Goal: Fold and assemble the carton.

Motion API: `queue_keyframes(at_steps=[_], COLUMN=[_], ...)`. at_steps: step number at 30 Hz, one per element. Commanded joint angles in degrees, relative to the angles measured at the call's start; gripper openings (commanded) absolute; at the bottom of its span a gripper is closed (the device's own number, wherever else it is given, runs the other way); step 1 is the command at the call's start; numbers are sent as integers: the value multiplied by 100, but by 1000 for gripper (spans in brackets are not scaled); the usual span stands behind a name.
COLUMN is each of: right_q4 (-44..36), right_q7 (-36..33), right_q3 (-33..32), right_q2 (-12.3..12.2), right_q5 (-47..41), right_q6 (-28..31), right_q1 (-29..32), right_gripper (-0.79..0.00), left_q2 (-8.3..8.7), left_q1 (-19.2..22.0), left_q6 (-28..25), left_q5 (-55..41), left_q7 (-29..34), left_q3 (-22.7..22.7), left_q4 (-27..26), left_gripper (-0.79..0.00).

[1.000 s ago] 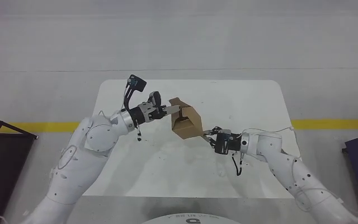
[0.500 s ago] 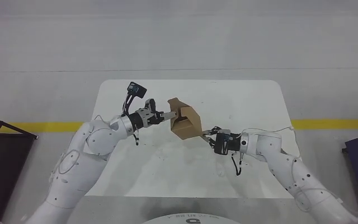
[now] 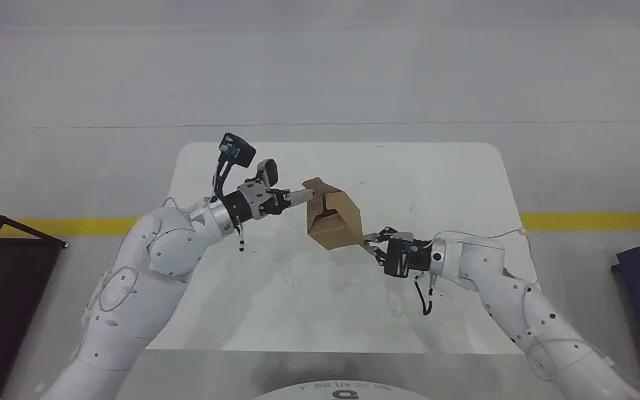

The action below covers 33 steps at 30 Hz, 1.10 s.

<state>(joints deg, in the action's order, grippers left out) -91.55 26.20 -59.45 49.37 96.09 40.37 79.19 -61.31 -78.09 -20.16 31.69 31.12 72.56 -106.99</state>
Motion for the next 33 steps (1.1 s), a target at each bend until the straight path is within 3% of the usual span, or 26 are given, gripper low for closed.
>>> queue_keyframes(at_steps=[1, 5, 11, 15, 24, 33], right_q4=[-9, -40, -113, -129, -138, -142], right_q7=[12, 44, 56, 56, 47, 22], right_q3=[-12, -43, -67, -109, -154, -138], right_q2=[-3, -10, -16, -25, -29, -14], right_q5=[13, 45, 89, 98, 98, 98], right_q6=[-4, -18, -43, -50, -50, -40], right_q1=[22, 74, 151, 201, 275, 271], right_gripper=[-785, -785, -785, -785, -785, -785], left_q2=[15, 11, -20, -39, 9, 51], left_q1=[-23, 17, 404, 576, 638, 662], left_q6=[324, 880, 950, 639, -800, -1466], left_q5=[237, 592, 1402, 1589, 1690, 1437], left_q7=[-142, -194, -28, 101, 132, 274], left_q3=[196, 282, -90, -335, -474, -485], left_q4=[26, -118, -101, -24, 57, 93], left_gripper=[0, 0, 0, 0, 0, 0])
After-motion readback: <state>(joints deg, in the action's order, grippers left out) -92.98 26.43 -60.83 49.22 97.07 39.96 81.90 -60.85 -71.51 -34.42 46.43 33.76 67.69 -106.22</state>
